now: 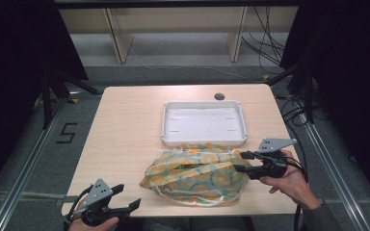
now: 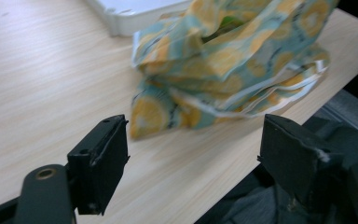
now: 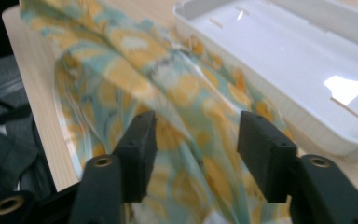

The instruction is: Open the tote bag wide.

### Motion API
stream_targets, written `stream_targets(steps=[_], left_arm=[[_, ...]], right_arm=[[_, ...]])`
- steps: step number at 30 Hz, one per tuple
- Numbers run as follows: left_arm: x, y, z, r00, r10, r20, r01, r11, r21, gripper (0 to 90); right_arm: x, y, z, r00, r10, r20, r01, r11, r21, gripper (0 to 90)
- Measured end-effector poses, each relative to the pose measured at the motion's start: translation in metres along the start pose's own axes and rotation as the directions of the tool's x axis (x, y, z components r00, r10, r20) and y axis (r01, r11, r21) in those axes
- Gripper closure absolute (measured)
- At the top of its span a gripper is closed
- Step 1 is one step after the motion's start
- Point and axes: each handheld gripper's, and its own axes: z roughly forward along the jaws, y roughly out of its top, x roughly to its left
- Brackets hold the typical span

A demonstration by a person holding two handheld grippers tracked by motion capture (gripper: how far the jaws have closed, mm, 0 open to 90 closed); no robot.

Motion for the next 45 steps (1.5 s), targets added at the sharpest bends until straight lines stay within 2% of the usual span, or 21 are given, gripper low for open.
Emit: stream_targets(steps=[5, 8, 12, 15, 18, 22, 24, 25, 29, 30, 31, 32, 34, 35, 38, 39, 40, 41, 42, 44, 45], left_arm=[[-0.018, 0.016, 0.007, 0.9948, 0.078, 0.065, -0.077, 0.9969, -0.012, 30.9], [-0.033, 0.030, 0.021, 0.9845, 0.137, 0.109, -0.137, 0.9905, -0.014, 33.1], [-0.040, 0.039, 0.035, 0.9759, 0.172, 0.134, -0.172, 0.9850, -0.016, 35.9], [-0.046, 0.046, 0.047, 0.9765, 0.169, 0.134, -0.170, 0.9854, -0.001, 37.7], [-0.048, 0.051, 0.058, 0.9708, 0.193, 0.142, -0.196, 0.9807, 0.004, 40.1], [-0.050, 0.056, 0.076, 0.9547, 0.265, 0.135, -0.273, 0.9609, 0.044, 47.0], [-0.050, 0.057, 0.082, 0.9567, 0.260, 0.130, -0.268, 0.9621, 0.048, 47.5], [-0.049, 0.058, 0.085, 0.9512, 0.281, 0.127, -0.288, 0.9565, 0.044, 48.4], [-0.049, 0.058, 0.096, 0.9537, 0.274, 0.123, -0.283, 0.9573, 0.059, 50.8], [-0.049, 0.058, 0.098, 0.9478, 0.293, 0.125, -0.302, 0.9512, 0.061, 51.3], [-0.050, 0.058, 0.099, 0.9510, 0.285, 0.120, -0.295, 0.9527, 0.074, 51.7], [-0.050, 0.058, 0.103, 0.9450, 0.305, 0.117, -0.315, 0.9458, 0.078, 51.6], [-0.052, 0.058, 0.107, 0.9496, 0.290, 0.119, -0.300, 0.9503, 0.082, 52.6], [-0.053, 0.059, 0.110, 0.9425, 0.314, 0.114, -0.324, 0.9421, 0.085, 54.6], [-0.053, 0.060, 0.113, 0.9374, 0.328, 0.117, -0.339, 0.9364, 0.091, 57.6], [-0.054, 0.060, 0.115, 0.9393, 0.323, 0.115, -0.334, 0.9378, 0.095, 59.5], [-0.052, 0.061, 0.116, 0.9290, 0.351, 0.117, -0.362, 0.9274, 0.094, 61.9], [-0.054, 0.060, 0.117, 0.9369, 0.329, 0.117, -0.341, 0.9350, 0.097, 67.8], [-0.053, 0.061, 0.117, 0.9249, 0.359, 0.124, -0.372, 0.9235, 0.095, 71.8], [-0.054, 0.060, 0.117, 0.9264, 0.355, 0.126, -0.367, 0.9258, 0.090, 76.0], [-0.054, 0.061, 0.117, 0.9199, 0.371, 0.126, -0.383, 0.9193, 0.089, 79.7]], right_arm=[[0.006, 0.008, 0.003, 0.9999, -0.009, -0.012, 0.008, 0.999, -0.048, 43.5], [0.009, 0.015, 0.008, 0.9995, -0.003, -0.032, 0.001, 0.999, -0.050, 42.8], [0.012, 0.021, 0.011, 0.9989, -0.014, -0.044, 0.012, 0.998, -0.058, 42.5], [0.015, 0.026, 0.014, 0.9985, -0.024, -0.050, 0.021, 0.998, -0.057, 42.0], [0.016, 0.032, 0.019, 0.9969, -0.043, -0.065, 0.041, 0.999, -0.035, 41.8], [0.020, 0.040, 0.029, 0.9947, -0.072, -0.073, 0.070, 0.997, -0.033, 41.9], [0.021, 0.042, 0.031, 0.9945, -0.079, -0.069, 0.077, 0.997, -0.030, 41.9], [0.021, 0.046, 0.034, 0.9932, -0.086, -0.078, 0.086, 0.996, -0.012, 42.0], [0.023, 0.054, 0.045, 0.9889, -0.117, -0.091, 0.117, 0.993, -0.012, 42.1], [0.025, 0.056, 0.049, 0.9872, -0.125, -0.099, 0.124, 0.992, -0.011, 42.1], [0.025, 0.057, 0.051, 0.9852, -0.135, -0.105, 0.136, 0.991, 0.004, 42.0], [0.026, 0.058, 0.054, 0.9846, -0.138, -0.108, 0.139, 0.990, 0.005, 42.0], [0.028, 0.059, 0.061, 0.9825, -0.143, -0.119, 0.147, 0.989, 0.028, 42.5], [0.029, 0.060, 0.066, 0.9830, -0.135, -0.125, 0.142, 0.989, 0.048, 43.3], [0.030, 0.062, 0.075, 0.9808, -0.144, -0.131, 0.151, 0.987, 0.048, 43.9], [0.030, 0.064, 0.077, 0.9789, -0.146, -0.142, 0.156, 0.986, 0.061, 44.2], [0.031, 0.064, 0.081, 0.9791, -0.149, -0.138, 0.158, 0.986, 0.054, 44.9], [0.033, 0.067, 0.086, 0.9759, -0.155, -0.154, 0.164, 0.985, 0.052, 45.3], [0.034, 0.068, 0.087, 0.9753, -0.155, -0.157, 0.167, 0.984, 0.065, 46.1], [0.035, 0.069, 0.089, 0.9735, -0.167, -0.156, 0.178, 0.982, 0.062, 48.2], [0.037, 0.070, 0.091, 0.9724, -0.177, -0.152, 0.189, 0.979, 0.071, 51.4]])
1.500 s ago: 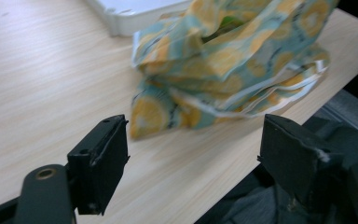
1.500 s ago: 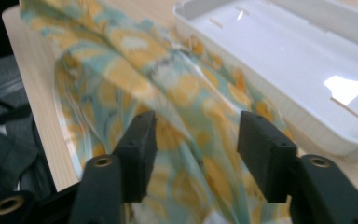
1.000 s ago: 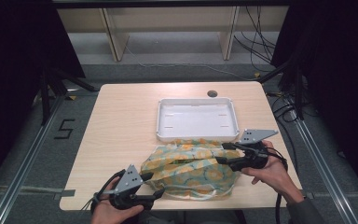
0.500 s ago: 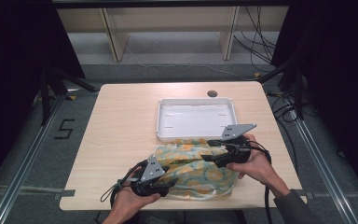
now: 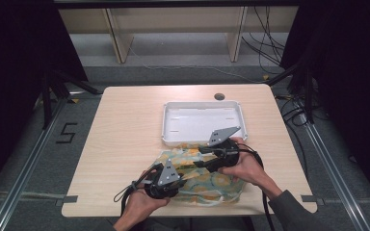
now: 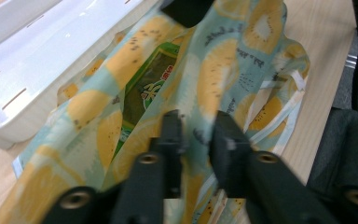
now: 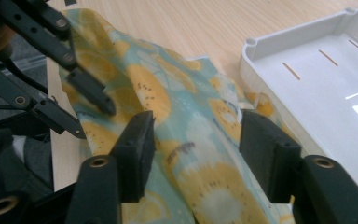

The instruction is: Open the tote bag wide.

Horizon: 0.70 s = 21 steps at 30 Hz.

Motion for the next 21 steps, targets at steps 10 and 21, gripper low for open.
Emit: stream_targets(steps=[10, 21], left_arm=[[-0.003, 0.002, -0.009, 0.9973, 0.065, 0.035, -0.064, 0.9979, -0.011, 89.8], [-0.015, -0.008, -0.025, 0.9913, 0.063, 0.115, -0.064, 0.9980, 0.003, 89.9]], right_arm=[[-0.008, 0.005, 0.007, 0.9987, -0.017, 0.047, 0.014, 0.997, 0.078, 90.0], [-0.035, 0.021, 0.001, 0.9956, 0.033, 0.087, -0.038, 0.998, 0.048, 90.0]])
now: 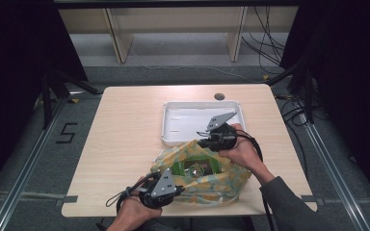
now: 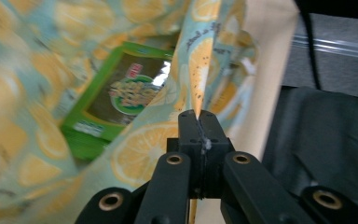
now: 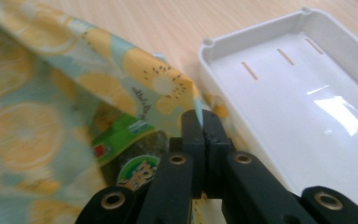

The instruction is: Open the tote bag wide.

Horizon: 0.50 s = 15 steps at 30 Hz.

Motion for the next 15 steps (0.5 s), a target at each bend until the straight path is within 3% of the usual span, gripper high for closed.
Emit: stream_targets(steps=[1, 2, 5, 7, 14, 15], left_arm=[[-0.002, -0.002, -0.001, 0.9998, -0.018, 0.004, 0.018, 0.9998, 0.001, 89.9], [-0.003, -0.003, -0.003, 0.9999, -0.007, 0.013, 0.007, 1.0000, 0.002, 89.9], [-0.009, -0.007, -0.005, 0.9986, -0.030, 0.044, 0.031, 0.9994, -0.016, 89.9], [-0.014, -0.007, -0.006, 0.9968, -0.020, 0.077, 0.020, 0.9998, -0.002, 89.9], [-0.017, -0.008, -0.008, 0.9944, -0.002, 0.106, 0.002, 1.0000, 0.008, 89.9], [-0.017, -0.008, -0.008, 0.9945, -0.012, 0.104, 0.012, 0.9999, -0.005, 89.9]], right_arm=[[-0.003, 0.002, 0.000, 1.0000, 0.004, 0.003, -0.004, 1.000, 0.000, 90.0], [-0.009, 0.005, 0.002, 0.9993, 0.032, 0.019, -0.032, 0.999, 0.010, 90.0], [-0.016, 0.008, 0.005, 0.9992, 0.016, 0.037, -0.017, 1.000, 0.007, 90.0], [-0.022, 0.014, 0.006, 0.9970, 0.038, 0.068, -0.040, 0.999, 0.020, 90.0], [-0.032, 0.023, 0.010, 0.9929, 0.053, 0.107, -0.055, 0.998, 0.017, 90.0], [-0.033, 0.024, 0.010, 0.9947, 0.051, 0.090, -0.053, 0.998, 0.021, 90.0]])
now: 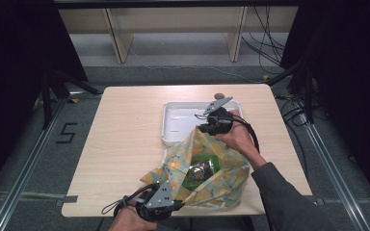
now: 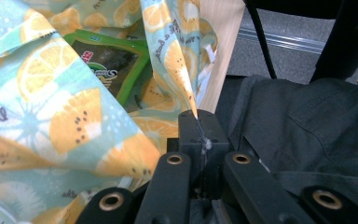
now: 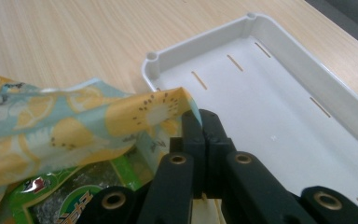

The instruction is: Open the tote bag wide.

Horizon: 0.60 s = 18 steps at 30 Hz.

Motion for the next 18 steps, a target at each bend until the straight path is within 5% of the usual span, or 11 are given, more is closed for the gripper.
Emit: stream_targets(steps=[4, 5, 7, 10, 11, 16, 18], left_arm=[[0.007, 0.003, -0.003, 0.9983, -0.056, -0.018, 0.056, 0.9977, -0.038, 86.6], [0.011, 0.008, -0.006, 0.9964, -0.080, -0.027, 0.078, 0.9946, -0.068, 74.5], [0.014, 0.012, -0.010, 0.9939, -0.099, -0.050, 0.094, 0.9922, -0.082, 71.3], [0.019, 0.024, -0.017, 0.9909, -0.099, -0.091, 0.088, 0.9897, -0.113, 60.4], [0.023, 0.034, -0.023, 0.9884, -0.062, -0.139, 0.049, 0.9943, -0.095, 58.7], [0.036, 0.050, -0.027, 0.9776, -0.039, -0.207, 0.023, 0.9966, -0.079, 51.7], [0.046, 0.054, -0.026, 0.9696, -0.075, -0.233, 0.054, 0.9942, -0.093, 48.8]], right_arm=[[0.001, 0.001, 0.000, 0.9998, 0.017, -0.013, -0.017, 1.000, -0.002, 83.4], [0.004, -0.001, -0.005, 0.9997, 0.022, -0.009, -0.023, 0.999, -0.031, 72.7], [0.005, -0.001, -0.008, 0.9996, 0.027, -0.003, -0.027, 0.999, -0.037, 67.4], [0.013, -0.008, -0.029, 0.9990, 0.036, -0.027, -0.038, 0.996, -0.082, 52.5], [0.016, -0.011, -0.035, 0.9987, 0.040, -0.031, -0.043, 0.994, -0.097, 51.8], [0.028, -0.026, -0.057, 0.9983, 0.020, -0.055, -0.025, 0.994, -0.106, 49.1], [0.035, -0.037, -0.065, 0.9967, 0.003, -0.081, -0.010, 0.996, -0.091, 48.3]])
